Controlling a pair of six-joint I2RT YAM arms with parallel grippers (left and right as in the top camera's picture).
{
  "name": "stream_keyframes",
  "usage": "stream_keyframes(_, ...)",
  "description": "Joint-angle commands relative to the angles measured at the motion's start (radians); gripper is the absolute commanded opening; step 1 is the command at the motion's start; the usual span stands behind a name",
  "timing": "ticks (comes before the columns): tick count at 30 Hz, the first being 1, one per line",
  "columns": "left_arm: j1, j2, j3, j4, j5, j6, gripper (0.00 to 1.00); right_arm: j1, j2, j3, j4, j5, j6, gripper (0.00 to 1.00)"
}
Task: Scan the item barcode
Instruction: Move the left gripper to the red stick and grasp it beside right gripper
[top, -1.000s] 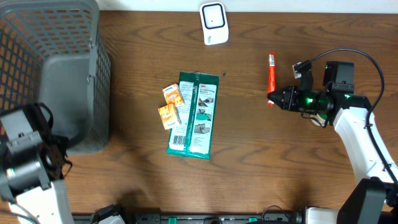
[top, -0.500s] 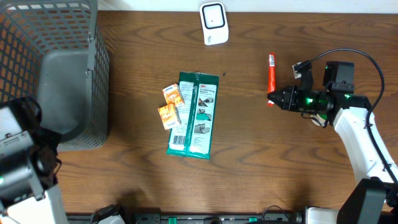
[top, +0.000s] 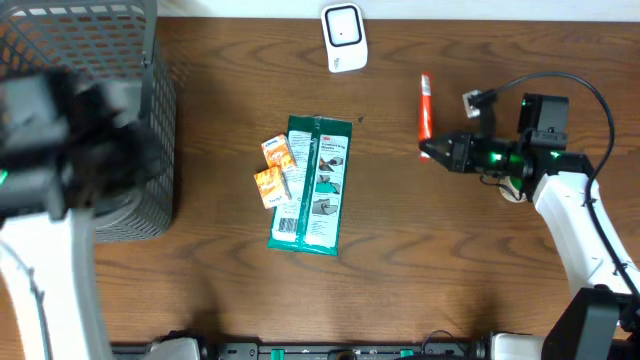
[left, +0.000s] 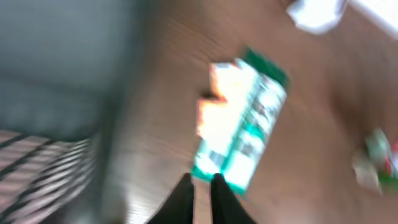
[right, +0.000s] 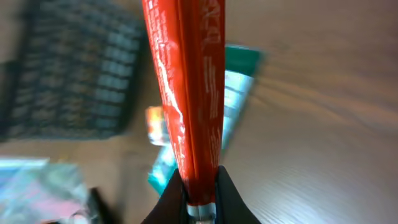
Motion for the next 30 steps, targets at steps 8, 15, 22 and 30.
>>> stream_keyframes(8,-0.266,0.266,0.01,0.177,0.497,0.211,0.25,0.061,-0.006,0.008,0.117,-0.372,0.149,0.01)
stream_keyframes(15,-0.407,0.299,0.01,0.415,0.466,0.211,0.53,0.142,-0.006,0.008,0.246,-0.233,0.405,0.01)
stream_keyframes(22,-0.504,0.298,0.01,0.547,0.297,0.194,0.6,0.238,-0.006,0.008,0.51,-0.178,0.632,0.01)
stream_keyframes(30,-0.54,0.299,0.01,0.635,0.297,0.18,0.6,0.306,-0.006,0.008,0.618,-0.067,0.761,0.01)
